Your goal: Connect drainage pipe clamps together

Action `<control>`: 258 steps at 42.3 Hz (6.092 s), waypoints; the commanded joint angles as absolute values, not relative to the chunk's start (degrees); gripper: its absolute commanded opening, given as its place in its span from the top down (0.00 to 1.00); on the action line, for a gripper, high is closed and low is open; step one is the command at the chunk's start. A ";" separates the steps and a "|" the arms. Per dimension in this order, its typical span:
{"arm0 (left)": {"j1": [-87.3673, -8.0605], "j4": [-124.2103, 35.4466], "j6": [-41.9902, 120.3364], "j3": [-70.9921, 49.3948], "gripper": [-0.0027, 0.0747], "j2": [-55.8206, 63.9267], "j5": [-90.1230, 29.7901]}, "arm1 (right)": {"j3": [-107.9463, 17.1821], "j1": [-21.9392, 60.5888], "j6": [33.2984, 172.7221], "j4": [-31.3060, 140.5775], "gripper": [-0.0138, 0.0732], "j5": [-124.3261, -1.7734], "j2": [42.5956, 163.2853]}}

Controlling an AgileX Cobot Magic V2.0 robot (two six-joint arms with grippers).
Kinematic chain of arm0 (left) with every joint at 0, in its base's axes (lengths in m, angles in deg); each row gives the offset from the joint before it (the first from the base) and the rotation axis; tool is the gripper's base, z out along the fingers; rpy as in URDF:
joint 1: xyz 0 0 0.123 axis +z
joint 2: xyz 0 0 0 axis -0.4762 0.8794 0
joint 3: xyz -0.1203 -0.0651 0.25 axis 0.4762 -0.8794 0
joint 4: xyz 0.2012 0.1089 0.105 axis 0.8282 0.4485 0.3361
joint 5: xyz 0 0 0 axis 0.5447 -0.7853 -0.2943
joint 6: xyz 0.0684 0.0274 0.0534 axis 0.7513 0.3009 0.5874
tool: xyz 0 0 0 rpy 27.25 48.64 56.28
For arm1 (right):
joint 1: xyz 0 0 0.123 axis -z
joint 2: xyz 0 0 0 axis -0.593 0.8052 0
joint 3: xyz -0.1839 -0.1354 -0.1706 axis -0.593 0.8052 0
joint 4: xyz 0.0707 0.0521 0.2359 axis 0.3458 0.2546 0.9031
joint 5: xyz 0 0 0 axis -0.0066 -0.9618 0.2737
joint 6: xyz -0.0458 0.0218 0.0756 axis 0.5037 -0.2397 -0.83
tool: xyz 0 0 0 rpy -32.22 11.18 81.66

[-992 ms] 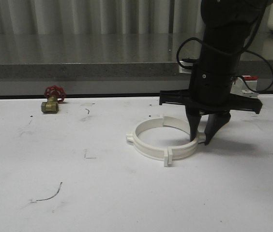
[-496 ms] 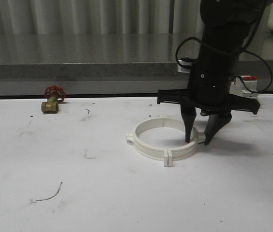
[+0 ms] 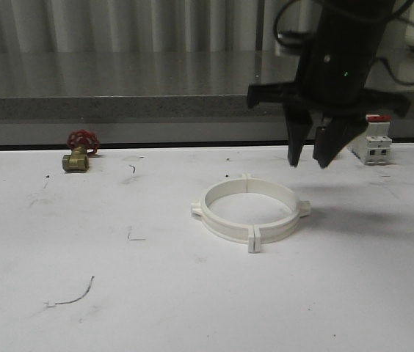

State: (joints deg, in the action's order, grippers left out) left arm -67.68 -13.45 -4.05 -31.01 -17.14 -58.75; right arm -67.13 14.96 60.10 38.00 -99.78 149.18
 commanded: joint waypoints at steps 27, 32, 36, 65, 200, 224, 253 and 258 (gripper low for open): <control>-67.60 -13.64 -4.00 -29.42 0.57 -17.10 -54.91 | -37.90 21.49 78.42 38.94 0.47 -96.31 96.07; -67.60 -13.64 -4.00 -29.42 0.57 -17.10 -54.91 | -32.06 21.49 78.42 38.95 0.47 -94.65 89.48; -67.60 -13.64 -4.00 -29.42 0.57 -17.10 -54.91 | -28.20 21.49 78.42 38.95 0.47 -94.16 84.91; -67.60 -13.64 -4.00 -29.42 0.57 -17.10 -54.91 | -19.82 21.49 78.42 38.95 0.98 -92.11 75.22; -31.98 -23.72 5.88 -69.71 0.99 -54.47 -14.30 | -19.82 21.49 78.42 39.02 0.92 -92.55 75.41; -31.98 -18.66 -0.63 -69.71 0.99 -54.47 -14.16 | -19.82 21.49 78.42 39.02 0.92 -92.55 75.41; -31.98 -18.66 -0.63 -69.71 0.99 -54.47 -14.16 | -19.82 21.49 78.42 39.02 0.92 -92.55 75.41; -31.98 -18.66 -0.63 -69.71 0.99 -54.47 -14.16 | -19.82 21.49 78.42 39.02 0.92 -92.55 75.41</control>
